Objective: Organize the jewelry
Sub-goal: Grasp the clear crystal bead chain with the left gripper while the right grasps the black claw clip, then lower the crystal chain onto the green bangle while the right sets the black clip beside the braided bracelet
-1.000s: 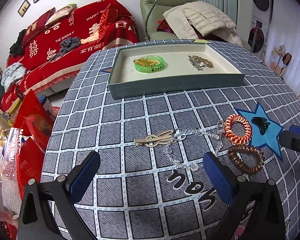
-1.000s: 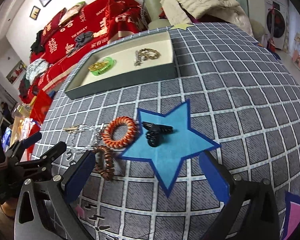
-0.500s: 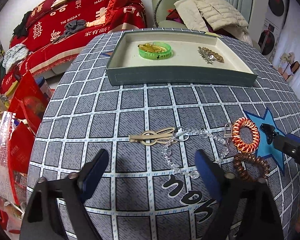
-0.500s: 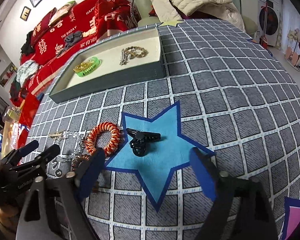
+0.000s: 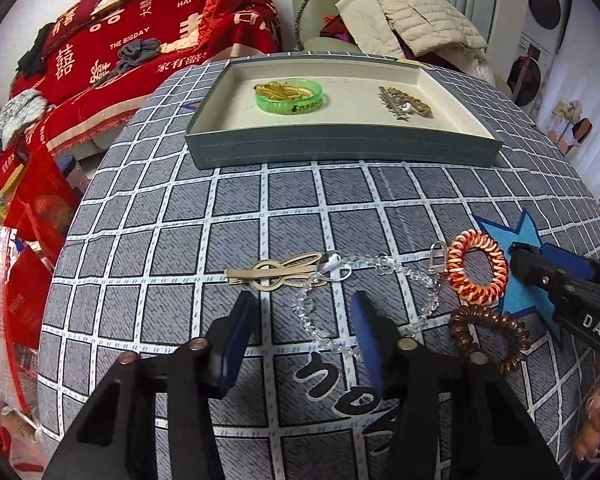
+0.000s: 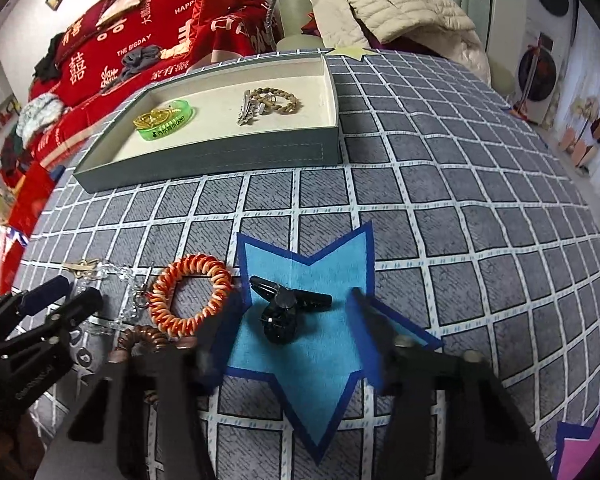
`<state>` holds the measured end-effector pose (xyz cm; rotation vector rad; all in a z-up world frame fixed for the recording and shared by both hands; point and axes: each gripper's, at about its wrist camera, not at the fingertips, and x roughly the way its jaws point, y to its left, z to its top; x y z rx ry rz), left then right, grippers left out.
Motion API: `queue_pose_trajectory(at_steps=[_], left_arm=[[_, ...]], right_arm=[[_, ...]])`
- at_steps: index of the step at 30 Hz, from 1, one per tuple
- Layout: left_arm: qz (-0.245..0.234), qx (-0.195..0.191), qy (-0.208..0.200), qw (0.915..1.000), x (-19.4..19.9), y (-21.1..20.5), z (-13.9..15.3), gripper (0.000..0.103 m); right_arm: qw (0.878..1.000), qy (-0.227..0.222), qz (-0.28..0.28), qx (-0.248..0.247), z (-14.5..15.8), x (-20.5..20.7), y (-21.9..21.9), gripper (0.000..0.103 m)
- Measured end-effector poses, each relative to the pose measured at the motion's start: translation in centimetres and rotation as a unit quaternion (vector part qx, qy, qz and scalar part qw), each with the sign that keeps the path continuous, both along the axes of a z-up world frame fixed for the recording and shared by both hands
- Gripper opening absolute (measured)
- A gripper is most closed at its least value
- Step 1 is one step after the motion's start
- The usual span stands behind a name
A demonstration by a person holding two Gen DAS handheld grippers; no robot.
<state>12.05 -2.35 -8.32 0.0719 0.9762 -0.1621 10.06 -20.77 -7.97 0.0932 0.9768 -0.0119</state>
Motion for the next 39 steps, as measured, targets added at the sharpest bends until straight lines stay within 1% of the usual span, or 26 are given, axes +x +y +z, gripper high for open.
queue_pose_trajectory(at_steps=[1,2,3,4,6,8,9,11,15,27,39], left_arm=[[-0.004,-0.001,-0.001,1.0,0.0,-0.1,0.0,0.055],[-0.008,0.0,-0.001,1.0,-0.1,-0.3,0.1,0.05],[-0.011,0.0,-0.002,0.9999,-0.1,-0.4,0.1,0.046],[-0.016,0.001,-0.003,0.9999,-0.1,-0.5,0.1,0.032],[-0.025,0.0,-0.003,0.9997,-0.2,-0.7,0.2,0.032],[-0.029,-0.02,0.001,0.9994,-0.3,-0.4,0.3,0.032],[-0.029,-0.035,0.003,0.9989,-0.3,0.0,0.4,0.032],[-0.028,-0.054,-0.001,0.9981,-0.5,0.5,0.9,0.032],[-0.03,-0.076,-0.009,0.9966,-0.9,1.5,2.1,0.032],[-0.051,-0.09,-0.045,0.9937,-1.2,1.8,5.7,0.032],[-0.066,-0.098,-0.075,0.9902,-0.6,1.4,8.6,0.032]], right_arm=[[1.0,0.0,0.002,-0.001,0.0,0.0,-0.1,0.041],[1.0,-0.001,0.003,-0.003,0.0,-0.1,-0.1,0.038],[1.0,-0.002,0.004,-0.003,0.0,-0.2,-0.1,0.038],[1.0,-0.004,0.006,-0.004,0.0,-0.2,-0.2,0.038],[1.0,-0.005,0.009,-0.003,-0.1,-0.4,-0.2,0.038],[1.0,-0.005,0.011,0.002,0.0,-0.4,-0.3,0.038],[1.0,-0.005,0.012,0.011,0.0,-0.5,-0.5,0.038],[0.999,-0.009,0.009,0.031,0.2,-0.7,-1.0,0.038],[0.999,-0.015,0.006,0.049,0.7,-1.1,-1.9,0.038],[0.997,-0.031,0.007,0.077,2.6,-1.4,-2.8,0.038],[0.995,-0.055,0.018,0.085,5.5,-0.6,-2.5,0.038]])
